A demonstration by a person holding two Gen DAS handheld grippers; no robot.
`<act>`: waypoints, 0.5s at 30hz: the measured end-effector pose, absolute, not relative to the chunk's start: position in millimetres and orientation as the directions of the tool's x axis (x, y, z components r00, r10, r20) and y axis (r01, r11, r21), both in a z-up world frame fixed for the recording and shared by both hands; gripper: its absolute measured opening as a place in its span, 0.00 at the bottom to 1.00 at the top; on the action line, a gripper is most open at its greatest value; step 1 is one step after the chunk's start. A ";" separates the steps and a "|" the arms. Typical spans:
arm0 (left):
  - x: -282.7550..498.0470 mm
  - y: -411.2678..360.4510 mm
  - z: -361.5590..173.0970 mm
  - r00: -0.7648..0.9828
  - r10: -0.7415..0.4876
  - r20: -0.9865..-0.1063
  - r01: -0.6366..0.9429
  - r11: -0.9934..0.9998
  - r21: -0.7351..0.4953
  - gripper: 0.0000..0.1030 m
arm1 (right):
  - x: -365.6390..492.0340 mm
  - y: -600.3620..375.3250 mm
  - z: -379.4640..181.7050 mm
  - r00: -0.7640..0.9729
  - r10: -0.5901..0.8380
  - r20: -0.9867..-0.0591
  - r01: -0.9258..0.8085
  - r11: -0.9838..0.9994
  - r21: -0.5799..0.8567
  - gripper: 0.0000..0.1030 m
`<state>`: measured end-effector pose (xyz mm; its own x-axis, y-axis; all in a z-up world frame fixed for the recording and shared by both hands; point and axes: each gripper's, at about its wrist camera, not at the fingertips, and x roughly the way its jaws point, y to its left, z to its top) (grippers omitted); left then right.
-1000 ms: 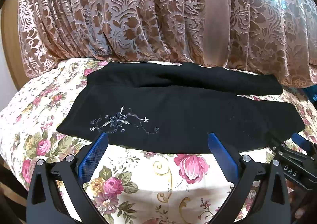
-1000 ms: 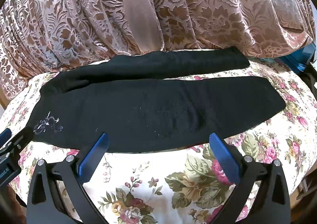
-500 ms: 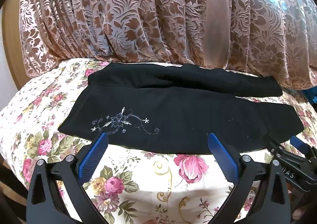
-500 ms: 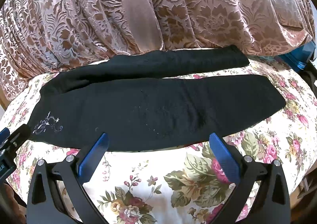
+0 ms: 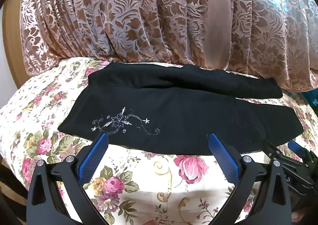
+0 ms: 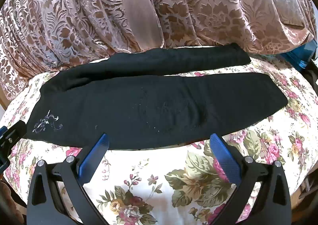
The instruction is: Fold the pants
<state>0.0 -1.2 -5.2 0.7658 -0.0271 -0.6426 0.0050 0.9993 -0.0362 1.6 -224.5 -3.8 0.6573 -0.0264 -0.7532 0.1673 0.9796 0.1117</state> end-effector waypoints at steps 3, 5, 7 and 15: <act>2.6 0.0 -8.8 0.758 -0.031 -0.652 0.002 0.999 -0.045 0.97 | 3.2 -225.9 -6.3 0.650 -0.024 -0.760 0.171 0.978 0.116 0.98; 4.5 0.6 -11.8 0.753 -0.035 -0.657 0.004 0.999 -0.048 0.97 | 4.5 -227.9 -7.5 0.644 -0.015 -0.765 0.171 0.977 0.125 0.98; 6.9 2.2 -17.6 0.741 -0.068 -0.668 0.030 0.997 -0.069 0.97 | 5.4 -232.1 -9.0 0.640 0.018 -0.768 0.163 0.974 0.159 0.98; 25.1 42.2 -48.3 0.617 -0.250 -0.746 0.078 0.963 -0.258 0.97 | 0.7 -304.9 -29.7 0.591 0.344 -0.729 0.165 0.833 0.527 0.98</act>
<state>25.1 42.2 -48.3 0.6173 -0.2499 -0.7460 0.0783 0.9630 -0.2578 0.7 -304.9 -29.7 0.5913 0.3442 -0.7293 0.1655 0.8333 0.5274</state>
